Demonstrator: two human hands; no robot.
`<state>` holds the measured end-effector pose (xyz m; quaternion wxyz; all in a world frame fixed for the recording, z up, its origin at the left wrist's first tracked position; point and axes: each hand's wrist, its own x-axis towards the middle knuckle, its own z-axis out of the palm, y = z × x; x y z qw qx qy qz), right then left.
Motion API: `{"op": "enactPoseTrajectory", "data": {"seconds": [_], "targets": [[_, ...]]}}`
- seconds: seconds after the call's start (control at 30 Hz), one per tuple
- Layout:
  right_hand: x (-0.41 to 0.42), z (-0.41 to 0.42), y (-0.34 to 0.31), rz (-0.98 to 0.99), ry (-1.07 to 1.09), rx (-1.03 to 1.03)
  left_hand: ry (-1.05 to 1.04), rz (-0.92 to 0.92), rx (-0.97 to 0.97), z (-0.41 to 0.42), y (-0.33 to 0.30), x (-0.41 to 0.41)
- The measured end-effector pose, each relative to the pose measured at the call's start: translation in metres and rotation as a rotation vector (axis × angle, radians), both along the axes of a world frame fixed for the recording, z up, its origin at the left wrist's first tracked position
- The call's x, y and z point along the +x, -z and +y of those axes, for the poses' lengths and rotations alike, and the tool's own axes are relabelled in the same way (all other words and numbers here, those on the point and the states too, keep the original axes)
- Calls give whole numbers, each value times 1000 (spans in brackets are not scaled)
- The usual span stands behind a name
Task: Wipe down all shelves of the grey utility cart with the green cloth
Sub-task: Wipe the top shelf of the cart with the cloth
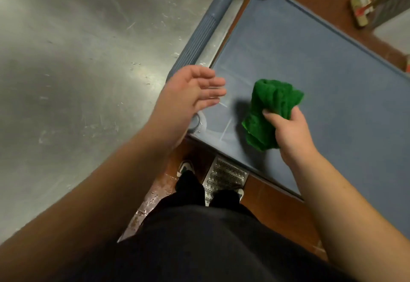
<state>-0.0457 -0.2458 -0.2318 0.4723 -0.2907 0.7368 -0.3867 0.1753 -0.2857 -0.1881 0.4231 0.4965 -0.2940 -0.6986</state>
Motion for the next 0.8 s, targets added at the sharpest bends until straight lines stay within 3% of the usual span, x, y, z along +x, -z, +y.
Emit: {"op": "enactPoseTrajectory", "data": {"seconds": [0.1,0.2,0.37,0.5,0.63,0.8], "targets": [[5,-5,9,558,-430,87,36,-212,-111,-22,-1,15],[22,-5,15,763,-680,-4,123,-426,-250,-23,8,25],[51,-1,21,863,-829,-25,412,-973,-705,-17,13,41],[58,6,23,913,-861,-17,604,-1147,-997,-10,25,46],[58,15,27,947,-937,-59,727,-1269,-1029,10,35,58],[67,26,32,936,-1047,-115,705,-1201,-927,21,46,66]]}}
